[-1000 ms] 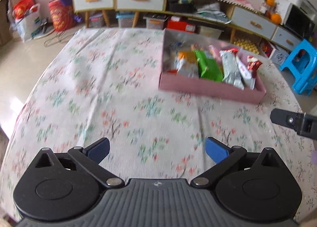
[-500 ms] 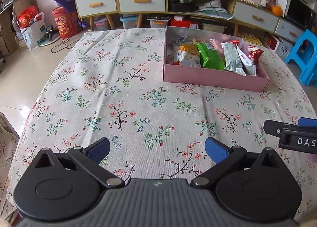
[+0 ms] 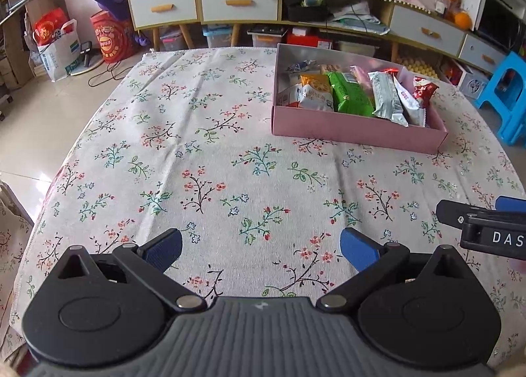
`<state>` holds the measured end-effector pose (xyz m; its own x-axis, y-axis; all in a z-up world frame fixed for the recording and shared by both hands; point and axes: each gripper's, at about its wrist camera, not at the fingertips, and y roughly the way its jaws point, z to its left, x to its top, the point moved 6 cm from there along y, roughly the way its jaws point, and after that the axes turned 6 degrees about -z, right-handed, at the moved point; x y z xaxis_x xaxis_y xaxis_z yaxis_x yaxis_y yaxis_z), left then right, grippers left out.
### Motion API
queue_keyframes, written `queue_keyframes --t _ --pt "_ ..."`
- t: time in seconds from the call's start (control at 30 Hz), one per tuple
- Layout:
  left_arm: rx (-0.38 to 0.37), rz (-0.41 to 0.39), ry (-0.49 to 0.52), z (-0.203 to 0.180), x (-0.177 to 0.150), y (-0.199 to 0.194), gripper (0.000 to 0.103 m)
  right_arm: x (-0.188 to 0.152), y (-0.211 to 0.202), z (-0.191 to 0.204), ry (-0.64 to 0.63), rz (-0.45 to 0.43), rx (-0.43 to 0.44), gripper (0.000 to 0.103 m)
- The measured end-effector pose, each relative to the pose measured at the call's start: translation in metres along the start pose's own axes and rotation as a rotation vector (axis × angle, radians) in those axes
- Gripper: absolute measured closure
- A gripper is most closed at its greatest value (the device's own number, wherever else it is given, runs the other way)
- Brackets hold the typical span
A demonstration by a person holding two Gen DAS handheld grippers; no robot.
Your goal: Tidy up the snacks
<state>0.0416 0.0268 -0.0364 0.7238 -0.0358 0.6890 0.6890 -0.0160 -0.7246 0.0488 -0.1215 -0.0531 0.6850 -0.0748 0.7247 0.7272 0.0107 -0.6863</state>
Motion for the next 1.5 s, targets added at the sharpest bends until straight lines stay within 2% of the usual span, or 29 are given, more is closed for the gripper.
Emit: queue_keyframes --t 1.5 --pt "0.005 0.002 0.001 -0.01 -0.0019 -0.0012 0.0 0.002 -0.0057 0.0032 0.005 -0.011 0.016 0.005"
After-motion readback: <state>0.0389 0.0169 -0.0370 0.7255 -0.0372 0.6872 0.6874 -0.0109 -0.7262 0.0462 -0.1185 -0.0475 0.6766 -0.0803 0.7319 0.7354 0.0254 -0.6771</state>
